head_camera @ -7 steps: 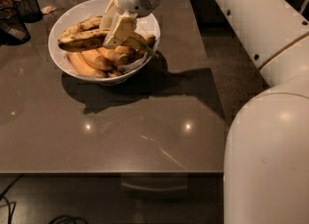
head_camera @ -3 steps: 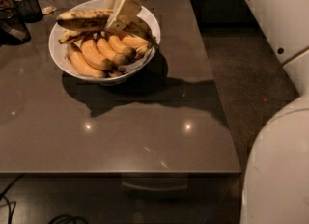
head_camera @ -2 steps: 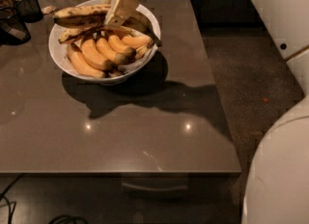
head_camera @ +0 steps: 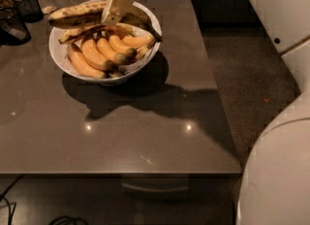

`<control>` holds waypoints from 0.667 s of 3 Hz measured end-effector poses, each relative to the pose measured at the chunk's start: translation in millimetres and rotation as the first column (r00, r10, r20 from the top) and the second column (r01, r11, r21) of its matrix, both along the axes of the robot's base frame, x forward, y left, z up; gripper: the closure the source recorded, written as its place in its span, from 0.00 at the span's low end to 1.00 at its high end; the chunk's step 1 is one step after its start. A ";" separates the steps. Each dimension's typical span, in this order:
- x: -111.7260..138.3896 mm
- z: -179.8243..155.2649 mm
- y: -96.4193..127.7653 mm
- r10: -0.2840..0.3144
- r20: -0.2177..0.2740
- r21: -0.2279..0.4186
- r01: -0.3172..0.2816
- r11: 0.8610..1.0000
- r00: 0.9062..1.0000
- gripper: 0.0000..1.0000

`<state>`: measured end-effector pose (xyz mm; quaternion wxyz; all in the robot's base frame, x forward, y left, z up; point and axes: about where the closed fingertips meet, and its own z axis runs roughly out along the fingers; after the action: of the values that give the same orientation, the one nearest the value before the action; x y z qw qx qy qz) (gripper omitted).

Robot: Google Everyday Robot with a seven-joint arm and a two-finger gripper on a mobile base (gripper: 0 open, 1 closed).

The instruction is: Pick banana from white bowl

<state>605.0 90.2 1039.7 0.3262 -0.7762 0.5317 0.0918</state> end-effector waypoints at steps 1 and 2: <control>0.4 -0.7 2.5 0.004 0.000 -0.014 -0.004 1.000 1.000 1.00; 1.3 -0.3 3.8 0.004 0.003 -0.026 -0.004 1.000 1.000 1.00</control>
Offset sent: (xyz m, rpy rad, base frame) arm 0.0016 0.0001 0.0029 -0.0447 -0.0050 0.0003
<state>606.3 94.0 1039.4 0.3169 -0.7815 0.5307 0.0845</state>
